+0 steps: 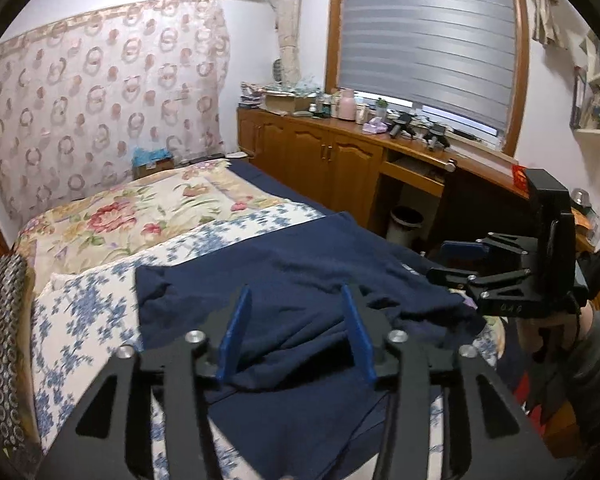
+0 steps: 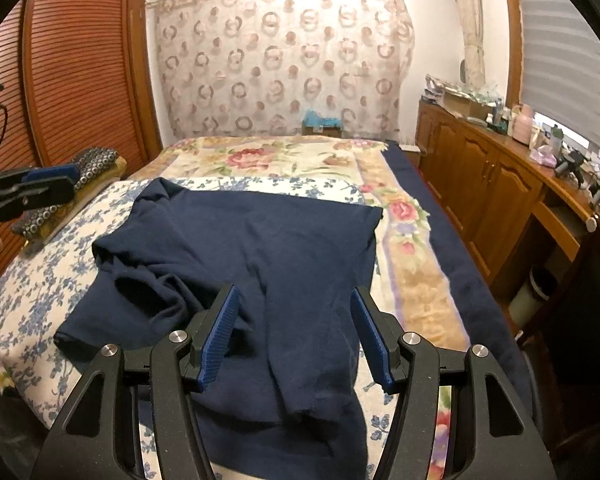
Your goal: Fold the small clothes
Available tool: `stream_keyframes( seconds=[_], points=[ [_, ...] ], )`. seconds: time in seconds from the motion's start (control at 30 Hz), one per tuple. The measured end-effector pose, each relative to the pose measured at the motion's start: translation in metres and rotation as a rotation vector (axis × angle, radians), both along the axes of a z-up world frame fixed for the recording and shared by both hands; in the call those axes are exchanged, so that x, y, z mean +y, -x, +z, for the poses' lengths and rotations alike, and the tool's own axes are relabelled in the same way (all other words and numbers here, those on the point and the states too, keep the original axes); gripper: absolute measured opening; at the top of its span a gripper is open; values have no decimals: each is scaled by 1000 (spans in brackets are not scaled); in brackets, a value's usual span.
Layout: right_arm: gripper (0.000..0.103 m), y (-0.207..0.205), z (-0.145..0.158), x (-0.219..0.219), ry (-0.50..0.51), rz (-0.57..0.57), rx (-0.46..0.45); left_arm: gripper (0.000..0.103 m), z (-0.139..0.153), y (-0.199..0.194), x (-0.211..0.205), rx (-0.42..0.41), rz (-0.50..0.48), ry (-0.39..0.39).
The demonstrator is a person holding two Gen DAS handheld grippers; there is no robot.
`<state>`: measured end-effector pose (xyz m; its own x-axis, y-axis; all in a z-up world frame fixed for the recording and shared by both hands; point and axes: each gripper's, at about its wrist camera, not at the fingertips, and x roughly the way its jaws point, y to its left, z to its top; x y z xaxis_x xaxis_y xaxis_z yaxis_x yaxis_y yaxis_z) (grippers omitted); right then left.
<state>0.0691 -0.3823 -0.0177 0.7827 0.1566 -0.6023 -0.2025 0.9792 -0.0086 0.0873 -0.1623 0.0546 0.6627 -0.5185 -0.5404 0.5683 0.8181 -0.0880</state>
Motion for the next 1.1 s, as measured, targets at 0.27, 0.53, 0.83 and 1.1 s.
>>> stream_keyframes(
  seconds=[0.27, 0.53, 0.83, 1.1],
  points=[
    [60, -19, -15, 24, 1, 76, 54, 54, -18, 0, 60, 8, 126, 28],
    [64, -35, -29, 64, 17, 203, 105, 54, -43, -1, 93, 43, 206, 19],
    [70, -60, -49, 80, 152, 208, 167, 54, -62, -2, 100, 70, 220, 17],
    [66, -70, -58, 68, 115, 229, 213, 54, -67, -2, 101, 75, 219, 21]
  ],
)
